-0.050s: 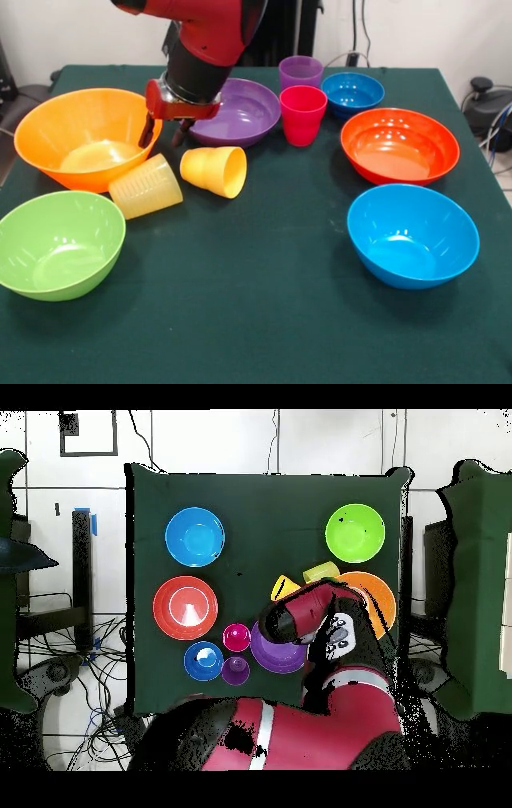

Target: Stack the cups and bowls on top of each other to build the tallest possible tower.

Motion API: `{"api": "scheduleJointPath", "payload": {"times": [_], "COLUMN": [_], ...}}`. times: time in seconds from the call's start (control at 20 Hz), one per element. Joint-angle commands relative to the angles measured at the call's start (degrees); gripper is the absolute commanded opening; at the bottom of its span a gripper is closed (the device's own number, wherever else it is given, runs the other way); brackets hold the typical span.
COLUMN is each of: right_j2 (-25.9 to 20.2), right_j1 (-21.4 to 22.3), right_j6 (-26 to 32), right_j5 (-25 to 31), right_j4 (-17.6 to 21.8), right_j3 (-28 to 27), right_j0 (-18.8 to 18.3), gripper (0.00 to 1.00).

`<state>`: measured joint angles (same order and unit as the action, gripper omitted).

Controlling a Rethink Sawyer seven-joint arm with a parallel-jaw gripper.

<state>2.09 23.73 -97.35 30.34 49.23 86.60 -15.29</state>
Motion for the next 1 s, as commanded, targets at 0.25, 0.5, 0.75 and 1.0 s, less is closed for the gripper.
{"api": "scheduleJointPath", "payload": {"times": [0.25,0.5,0.75,1.0], "right_j2": [-0.51,-2.92,-3.35,-3.66], "right_j1": [-2.11,-1.29,-1.31,-1.15], "right_j6": [-1.88,-0.89,1.99,2.03], "right_j5": [-4.23,-4.24,-2.12,-2.17], "right_j4": [3.86,0.18,0.92,0.84], "right_j3": [-4.69,-3.14,-4.15,-3.84], "right_j0": [2.03,-1.04,-0.79,-1.0], "gripper": [1.0,1.0,0.0,0.0]}}
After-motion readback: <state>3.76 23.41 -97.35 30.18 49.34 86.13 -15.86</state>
